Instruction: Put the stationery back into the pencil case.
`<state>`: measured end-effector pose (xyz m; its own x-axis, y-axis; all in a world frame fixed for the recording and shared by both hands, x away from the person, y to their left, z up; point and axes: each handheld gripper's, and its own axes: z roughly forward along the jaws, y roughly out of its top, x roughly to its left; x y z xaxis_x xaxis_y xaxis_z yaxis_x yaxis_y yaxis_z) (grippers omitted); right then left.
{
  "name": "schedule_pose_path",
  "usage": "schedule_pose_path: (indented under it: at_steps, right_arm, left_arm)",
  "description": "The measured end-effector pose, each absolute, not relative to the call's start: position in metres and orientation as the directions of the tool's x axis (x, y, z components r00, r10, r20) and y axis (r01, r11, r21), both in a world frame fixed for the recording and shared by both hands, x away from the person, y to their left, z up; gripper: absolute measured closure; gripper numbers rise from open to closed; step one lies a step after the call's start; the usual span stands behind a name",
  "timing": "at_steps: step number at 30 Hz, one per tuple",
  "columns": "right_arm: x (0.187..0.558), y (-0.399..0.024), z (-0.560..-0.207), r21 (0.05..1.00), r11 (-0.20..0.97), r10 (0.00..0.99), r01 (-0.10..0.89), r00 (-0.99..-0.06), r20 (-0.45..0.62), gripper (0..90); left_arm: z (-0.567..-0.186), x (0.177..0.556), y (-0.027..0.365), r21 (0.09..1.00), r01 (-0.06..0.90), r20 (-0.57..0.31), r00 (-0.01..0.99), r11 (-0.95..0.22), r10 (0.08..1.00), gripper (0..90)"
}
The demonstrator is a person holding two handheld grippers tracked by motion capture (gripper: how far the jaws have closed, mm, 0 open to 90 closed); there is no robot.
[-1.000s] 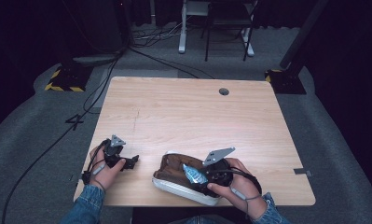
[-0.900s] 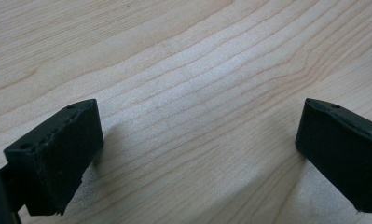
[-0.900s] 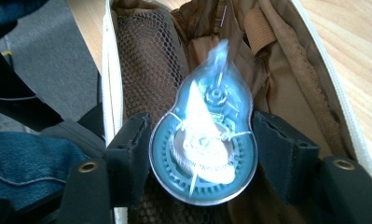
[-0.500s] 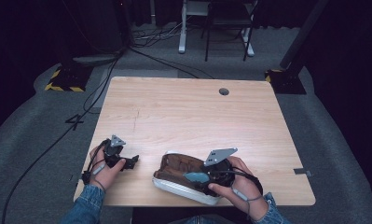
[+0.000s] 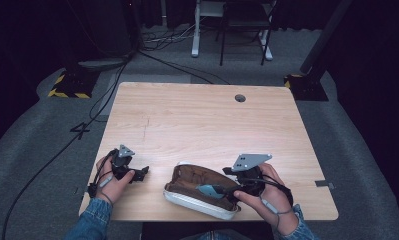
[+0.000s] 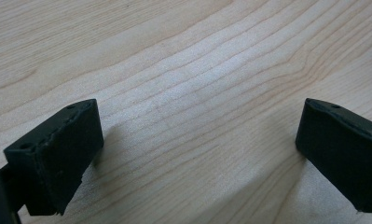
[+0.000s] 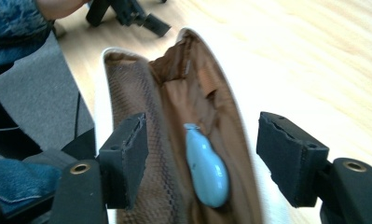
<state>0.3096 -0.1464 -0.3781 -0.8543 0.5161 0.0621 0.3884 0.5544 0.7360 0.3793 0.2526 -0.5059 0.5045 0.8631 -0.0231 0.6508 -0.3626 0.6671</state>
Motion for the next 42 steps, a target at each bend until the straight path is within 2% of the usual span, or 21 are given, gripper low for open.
schedule_pose_path:
  at_steps: [11,20,29,42]
  right_arm:
    - [0.319,-0.173,-0.369,0.764,0.505,0.584,0.402,-0.811,0.040,33.5]
    - [0.336,-0.207,-0.372,0.772,0.463,0.676,0.435,-0.737,0.011,31.4]
    - [0.364,-0.249,-0.397,0.750,0.420,0.781,0.510,-0.625,-0.012,30.0]
    - [0.387,-0.285,-0.441,0.713,0.366,0.854,0.598,-0.520,-0.002,29.3]
  left_arm:
    - [-0.506,0.380,0.252,0.666,0.651,-0.021,0.503,-0.363,0.864,0.4]
    - [-0.506,0.381,0.251,0.667,0.652,-0.028,0.507,-0.362,0.862,0.2]
    - [-0.506,0.382,0.251,0.669,0.650,-0.027,0.506,-0.361,0.862,0.2]
    - [-0.506,0.383,0.250,0.669,0.650,-0.027,0.506,-0.360,0.862,0.2]
